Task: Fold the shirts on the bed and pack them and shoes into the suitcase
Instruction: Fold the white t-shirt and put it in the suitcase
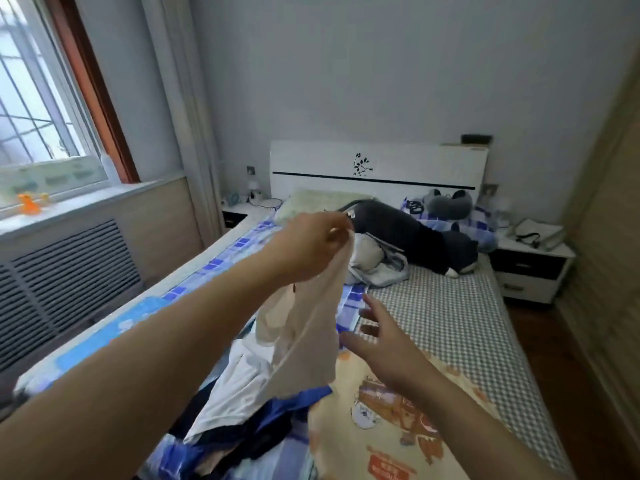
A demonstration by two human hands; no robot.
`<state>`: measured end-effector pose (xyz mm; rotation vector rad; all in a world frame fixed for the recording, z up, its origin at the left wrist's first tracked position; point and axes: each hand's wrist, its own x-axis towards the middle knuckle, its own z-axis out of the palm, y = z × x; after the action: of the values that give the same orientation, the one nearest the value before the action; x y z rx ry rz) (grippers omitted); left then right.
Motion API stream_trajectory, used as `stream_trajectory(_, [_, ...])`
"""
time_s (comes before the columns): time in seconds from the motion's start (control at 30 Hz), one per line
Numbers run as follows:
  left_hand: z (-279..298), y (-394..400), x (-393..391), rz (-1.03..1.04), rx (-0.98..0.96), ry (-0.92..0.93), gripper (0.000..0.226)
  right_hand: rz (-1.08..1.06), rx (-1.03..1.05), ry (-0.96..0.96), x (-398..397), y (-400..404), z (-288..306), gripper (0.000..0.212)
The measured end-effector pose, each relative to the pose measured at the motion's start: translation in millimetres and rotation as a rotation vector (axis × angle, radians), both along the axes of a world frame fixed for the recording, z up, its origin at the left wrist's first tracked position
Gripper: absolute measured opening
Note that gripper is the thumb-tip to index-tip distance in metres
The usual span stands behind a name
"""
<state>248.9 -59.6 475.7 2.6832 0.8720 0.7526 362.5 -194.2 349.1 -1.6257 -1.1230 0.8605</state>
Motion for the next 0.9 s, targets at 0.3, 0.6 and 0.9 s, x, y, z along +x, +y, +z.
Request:
stream_trajectory(0.3, [14, -39, 23, 0.048, 0.100, 0.283, 0.026, -0.342, -0.177, -0.736, 101, -56, 27, 0.019])
stream_trajectory(0.6, [-9, -8, 51, 0.217, 0.261, 0.164, 0.024, 0.038, -0.162, -0.099, 150, -133, 95, 0.027])
stream_trajectory(0.9, [-112, -109, 121, 0.069, -0.693, -0.926, 0.023, -0.130, 0.285, 0.849, 160, -110, 138, 0.035])
